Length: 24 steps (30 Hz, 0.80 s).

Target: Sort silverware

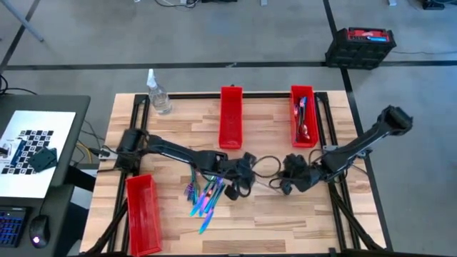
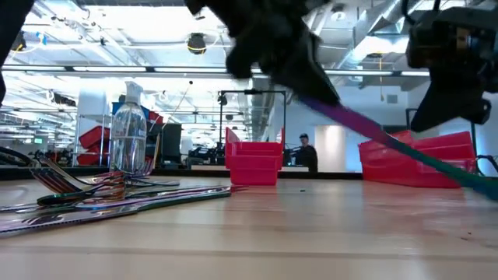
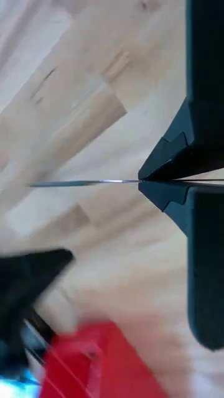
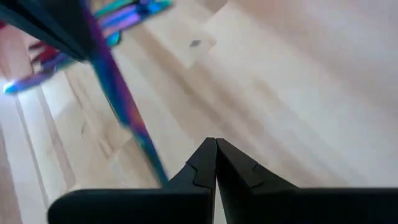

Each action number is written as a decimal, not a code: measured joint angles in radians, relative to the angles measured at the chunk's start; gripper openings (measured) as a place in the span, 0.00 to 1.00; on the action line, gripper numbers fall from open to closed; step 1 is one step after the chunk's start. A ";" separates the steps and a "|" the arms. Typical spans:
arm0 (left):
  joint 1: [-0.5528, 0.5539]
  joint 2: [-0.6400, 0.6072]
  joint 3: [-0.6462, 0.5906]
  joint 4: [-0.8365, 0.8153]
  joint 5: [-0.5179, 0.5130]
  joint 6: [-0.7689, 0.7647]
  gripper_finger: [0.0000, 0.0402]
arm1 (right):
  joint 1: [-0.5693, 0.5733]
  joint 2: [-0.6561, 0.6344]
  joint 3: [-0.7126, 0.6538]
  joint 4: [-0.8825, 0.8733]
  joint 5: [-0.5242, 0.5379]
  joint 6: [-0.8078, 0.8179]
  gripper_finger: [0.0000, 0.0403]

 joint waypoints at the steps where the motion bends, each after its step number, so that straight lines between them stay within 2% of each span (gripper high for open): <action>1: 0.004 -0.025 0.000 -0.016 -0.011 -0.040 0.00 | 0.009 -0.024 0.000 -0.021 0.025 0.013 0.00; 6: 0.018 -0.119 0.000 -0.108 -0.084 -0.147 0.00 | 0.034 -0.084 -0.001 -0.084 0.099 0.034 0.00; 9: 0.018 -0.168 0.000 -0.105 -0.143 -0.149 0.00 | 0.031 -0.084 -0.001 -0.093 0.102 0.035 0.00; 15: 0.039 -0.241 0.000 -0.099 -0.182 -0.158 0.00 | 0.031 -0.065 -0.001 -0.105 0.102 0.045 0.00; 24: 0.056 -0.309 0.000 -0.108 -0.267 -0.092 0.00 | 0.031 -0.064 -0.001 -0.103 0.102 0.046 0.00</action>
